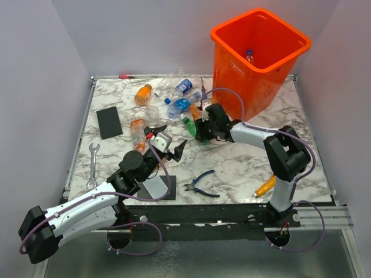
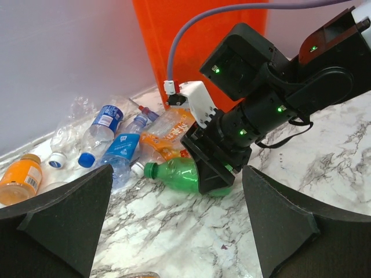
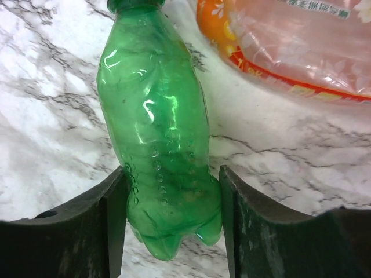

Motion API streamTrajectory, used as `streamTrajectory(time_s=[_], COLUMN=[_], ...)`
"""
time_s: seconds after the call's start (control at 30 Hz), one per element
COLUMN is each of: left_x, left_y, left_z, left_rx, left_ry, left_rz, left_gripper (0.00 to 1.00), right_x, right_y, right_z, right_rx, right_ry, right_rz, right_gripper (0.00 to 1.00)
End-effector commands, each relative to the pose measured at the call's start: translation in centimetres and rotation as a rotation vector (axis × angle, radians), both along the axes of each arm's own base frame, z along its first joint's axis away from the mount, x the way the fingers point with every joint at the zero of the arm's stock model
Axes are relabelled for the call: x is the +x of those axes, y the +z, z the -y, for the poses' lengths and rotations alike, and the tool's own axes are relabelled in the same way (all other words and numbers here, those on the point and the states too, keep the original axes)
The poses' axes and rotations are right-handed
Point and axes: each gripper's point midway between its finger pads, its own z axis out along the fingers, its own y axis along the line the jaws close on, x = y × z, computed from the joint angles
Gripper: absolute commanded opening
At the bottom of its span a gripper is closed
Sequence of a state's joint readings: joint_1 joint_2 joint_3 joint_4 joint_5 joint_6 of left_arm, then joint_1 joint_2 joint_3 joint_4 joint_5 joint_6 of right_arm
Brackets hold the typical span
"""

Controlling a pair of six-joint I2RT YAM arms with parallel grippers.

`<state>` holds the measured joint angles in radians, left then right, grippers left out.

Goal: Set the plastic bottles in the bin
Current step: Pick up the plastic bottle at the center of the board.

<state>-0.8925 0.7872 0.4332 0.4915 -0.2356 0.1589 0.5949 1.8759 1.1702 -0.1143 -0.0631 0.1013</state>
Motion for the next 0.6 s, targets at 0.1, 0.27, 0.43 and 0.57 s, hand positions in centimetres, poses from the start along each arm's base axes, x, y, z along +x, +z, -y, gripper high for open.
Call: streamTrajectory(time_s=[0.1, 0.27, 0.43, 0.57], left_x=[-0.5, -0.9, -1.9, -3.0], left_y=[0.7, 1.8, 3.2, 4.5], left_z=[0.0, 0.0, 0.8, 3.0], left_rx=[-0.029, -0.082, -0.161, -0.2], left_ry=[-0.017, -0.032, -0.102, -0.221], left_rz=[0.015, 0.011, -0.01, -0.082], left_gripper=[0.93, 0.93, 0.96, 0.98], right_x=[-2.4, -4.4, -7.6, -9.9], right_y=[3.7, 11.2, 18.9, 22.9], right_z=[-2.2, -2.1, -0.9, 0.0], right_rx=[0.225, 0.491, 0.799, 0.965], right_ry=[-0.058, -0.113, -0.111, -0.088], right_rz=[0.018, 0.107, 0.239, 0.295], right_gripper=[0.4, 0.35, 0.34, 0.34])
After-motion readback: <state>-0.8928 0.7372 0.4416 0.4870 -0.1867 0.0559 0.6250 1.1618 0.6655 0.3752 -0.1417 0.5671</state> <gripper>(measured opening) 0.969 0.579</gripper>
